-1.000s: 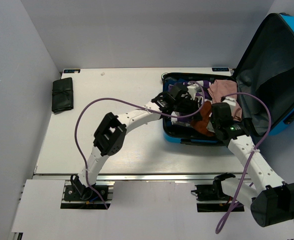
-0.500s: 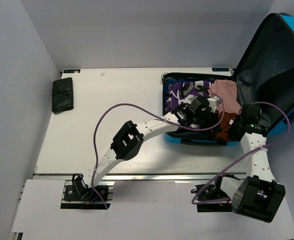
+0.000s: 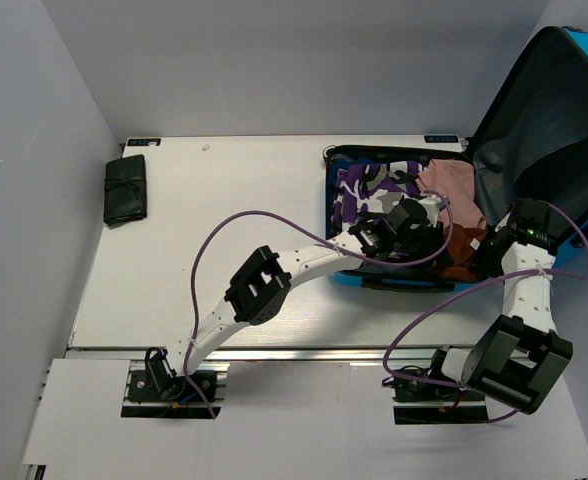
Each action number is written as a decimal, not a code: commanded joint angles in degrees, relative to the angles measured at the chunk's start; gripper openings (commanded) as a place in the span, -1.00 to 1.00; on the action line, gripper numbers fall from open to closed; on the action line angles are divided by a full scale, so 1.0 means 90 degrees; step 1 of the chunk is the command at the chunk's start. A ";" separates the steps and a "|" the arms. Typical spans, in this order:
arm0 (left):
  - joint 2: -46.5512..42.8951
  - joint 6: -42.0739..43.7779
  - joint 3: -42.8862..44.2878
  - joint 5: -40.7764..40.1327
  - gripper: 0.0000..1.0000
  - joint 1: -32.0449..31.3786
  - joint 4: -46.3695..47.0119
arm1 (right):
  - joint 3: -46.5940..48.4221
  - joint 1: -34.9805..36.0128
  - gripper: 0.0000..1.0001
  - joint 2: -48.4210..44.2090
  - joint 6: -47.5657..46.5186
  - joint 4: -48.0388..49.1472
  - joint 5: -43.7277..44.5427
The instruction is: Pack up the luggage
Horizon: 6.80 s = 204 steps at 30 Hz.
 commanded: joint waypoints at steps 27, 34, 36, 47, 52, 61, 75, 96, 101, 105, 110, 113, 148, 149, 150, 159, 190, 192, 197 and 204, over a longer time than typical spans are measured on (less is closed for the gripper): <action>-0.1779 0.1102 -0.0567 -0.0774 0.96 -0.0114 -0.1066 | 0.1366 0.0509 0.79 -0.0400 -0.0333 -0.0001 0.1093; -0.2618 0.1609 -0.0957 -0.1485 0.96 -0.0046 -0.1924 | 0.1602 0.0841 0.78 -0.0546 -0.0440 -0.0052 0.0791; -0.2988 0.1746 -0.1328 -0.1982 0.96 0.0043 -0.2169 | 0.1349 0.1017 0.79 -0.0546 -0.0547 0.0095 0.0790; -0.5430 0.1591 -0.4677 -0.4317 0.96 0.1506 -0.2922 | 0.0078 0.1584 0.79 0.0215 -0.0665 0.0973 0.0692; -0.5939 0.1493 -0.5215 -0.4893 0.96 0.2785 -0.3107 | -0.0167 0.1535 0.79 0.0800 -0.0324 0.1345 0.1403; -0.5998 0.1444 -0.5246 -0.5002 0.96 0.4972 -0.3186 | 0.0321 0.1506 0.78 0.1115 -0.0195 0.1375 0.1766; -0.3295 0.2147 -0.3136 -0.4192 0.96 0.7317 -0.2689 | 0.2070 0.1876 0.79 -0.0390 -0.0997 0.0515 -0.1212; -0.1625 0.1991 -0.2775 -0.5549 0.96 0.8245 -0.1408 | 0.1933 0.2551 0.79 0.0274 -0.0987 0.0720 -0.1329; -0.1067 0.1942 -0.2578 -0.5345 0.92 0.8304 -0.1887 | 0.1904 0.2609 0.79 0.0245 -0.0948 0.0730 -0.1203; -0.1407 0.1864 -0.3222 -0.5139 0.55 0.8246 -0.1672 | 0.1884 0.2803 0.79 0.0177 -0.0909 0.0779 -0.1270; -0.2528 0.1601 -0.4364 -0.4398 -0.30 0.8109 -0.1185 | 0.1768 0.3009 0.79 0.0040 -0.0899 0.0954 -0.1436; -0.3153 0.1522 -0.5155 -0.3783 -0.74 0.7954 -0.0940 | 0.1738 0.3156 0.79 -0.0038 -0.0928 0.0984 -0.1543; -1.0187 -0.0479 -0.9885 -0.2977 0.96 0.3461 -0.3195 | 0.2333 0.7832 0.79 0.1806 0.0173 0.1491 -0.0089; -1.0159 -0.0576 -0.9855 -0.3164 0.96 0.3548 -0.3254 | 0.2363 0.7998 0.79 0.2001 0.0813 0.1588 0.0221; -0.9994 -0.0616 -0.9797 -0.3311 0.96 0.3606 -0.3283 | 0.2334 0.8145 0.79 0.2080 0.1158 0.1734 0.0301; -0.8332 -0.1640 -0.9229 -0.4065 0.96 0.3889 -0.4014 | 0.2235 0.8596 0.78 0.2930 0.2813 0.3405 0.1492; -0.9494 -0.2853 -1.1671 -0.3157 0.65 0.4495 -0.1535 | 0.4815 0.7541 0.74 0.6456 -0.0196 0.3142 -0.1543; -0.9446 -0.2833 -1.1729 -0.3147 0.52 0.4554 -0.1390 | 0.4659 0.7522 0.57 0.6388 -0.0109 0.3249 -0.1729; -0.9075 -0.2609 -1.1604 -0.3001 -0.35 0.4554 -0.1204 | 0.4365 0.7522 -0.29 0.6174 0.0009 0.3357 -0.2002; -0.9249 -0.1382 -1.0541 -0.3010 -1.00 0.4476 -0.1175 | 0.4072 0.7522 -1.00 0.5119 -0.0059 0.3308 -0.1838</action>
